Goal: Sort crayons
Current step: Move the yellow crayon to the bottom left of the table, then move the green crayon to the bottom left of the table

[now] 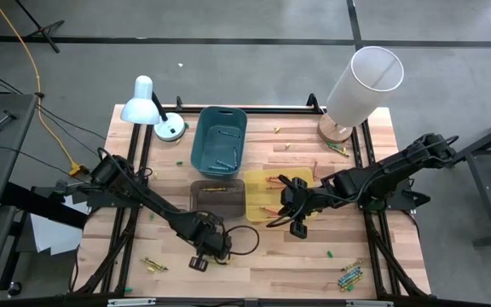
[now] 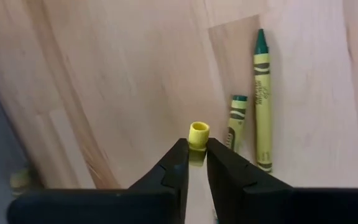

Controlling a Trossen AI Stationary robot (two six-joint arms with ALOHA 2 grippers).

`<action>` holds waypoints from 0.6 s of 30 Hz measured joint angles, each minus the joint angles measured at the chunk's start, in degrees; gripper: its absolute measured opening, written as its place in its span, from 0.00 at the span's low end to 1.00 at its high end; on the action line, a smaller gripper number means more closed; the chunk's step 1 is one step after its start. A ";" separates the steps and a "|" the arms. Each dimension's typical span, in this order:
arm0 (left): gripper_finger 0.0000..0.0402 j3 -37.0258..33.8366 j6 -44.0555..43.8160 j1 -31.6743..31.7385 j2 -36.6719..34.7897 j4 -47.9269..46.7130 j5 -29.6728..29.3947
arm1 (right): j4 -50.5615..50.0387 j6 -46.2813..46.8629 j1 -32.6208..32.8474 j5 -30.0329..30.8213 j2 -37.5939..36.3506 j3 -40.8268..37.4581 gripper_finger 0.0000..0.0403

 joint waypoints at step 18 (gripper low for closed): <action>0.29 -0.04 -7.23 0.52 -8.50 -11.08 0.16 | 0.02 -0.64 0.00 0.42 0.00 0.00 0.00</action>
